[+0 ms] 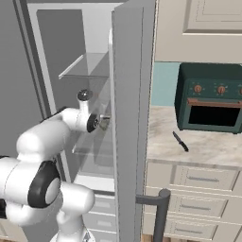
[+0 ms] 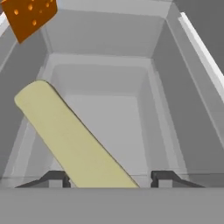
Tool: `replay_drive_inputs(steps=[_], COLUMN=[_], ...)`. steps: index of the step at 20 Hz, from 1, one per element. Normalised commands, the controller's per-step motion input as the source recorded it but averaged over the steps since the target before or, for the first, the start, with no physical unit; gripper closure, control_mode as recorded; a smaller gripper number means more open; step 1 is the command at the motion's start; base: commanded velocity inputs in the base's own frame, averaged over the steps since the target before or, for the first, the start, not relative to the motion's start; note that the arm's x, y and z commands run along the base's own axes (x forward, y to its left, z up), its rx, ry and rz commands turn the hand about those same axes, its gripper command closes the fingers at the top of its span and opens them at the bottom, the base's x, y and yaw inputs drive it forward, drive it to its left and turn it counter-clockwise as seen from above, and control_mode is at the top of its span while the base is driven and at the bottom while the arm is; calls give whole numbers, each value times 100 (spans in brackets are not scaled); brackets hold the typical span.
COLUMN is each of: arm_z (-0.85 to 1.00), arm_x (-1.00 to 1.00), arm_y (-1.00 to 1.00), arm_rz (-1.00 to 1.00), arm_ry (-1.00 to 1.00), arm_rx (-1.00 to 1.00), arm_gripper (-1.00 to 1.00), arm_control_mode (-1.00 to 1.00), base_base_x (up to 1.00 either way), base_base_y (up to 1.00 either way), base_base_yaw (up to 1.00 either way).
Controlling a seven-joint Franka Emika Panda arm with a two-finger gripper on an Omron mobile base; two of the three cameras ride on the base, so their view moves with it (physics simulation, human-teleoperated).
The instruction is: Retrieve the butter from the fridge and place it on a plate on the dining table. Then retrieve the butter knife by the fridge and place it near the plate.
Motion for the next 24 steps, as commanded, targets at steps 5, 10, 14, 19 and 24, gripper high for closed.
replay_drive_inputs(steps=[5,10,14,19,24], arm_z=[58,74,30,20,17], arm_x=[-80,-81,-100,-100,-75], arm_y=[3,0,15,6,6], arm_rz=[-30,-34,-27,-11,2], arm_ry=[4,15,-1,-4,2], arm_rx=[10,22,23,14,0], arm_gripper=[100,100,100,100,100], arm_control_mode=[-100,-100,-100,-100,-100], base_base_x=[0,0,0,0,0], base_base_y=[0,0,0,0,0], base_base_yaw=[0,0,0,0,0])
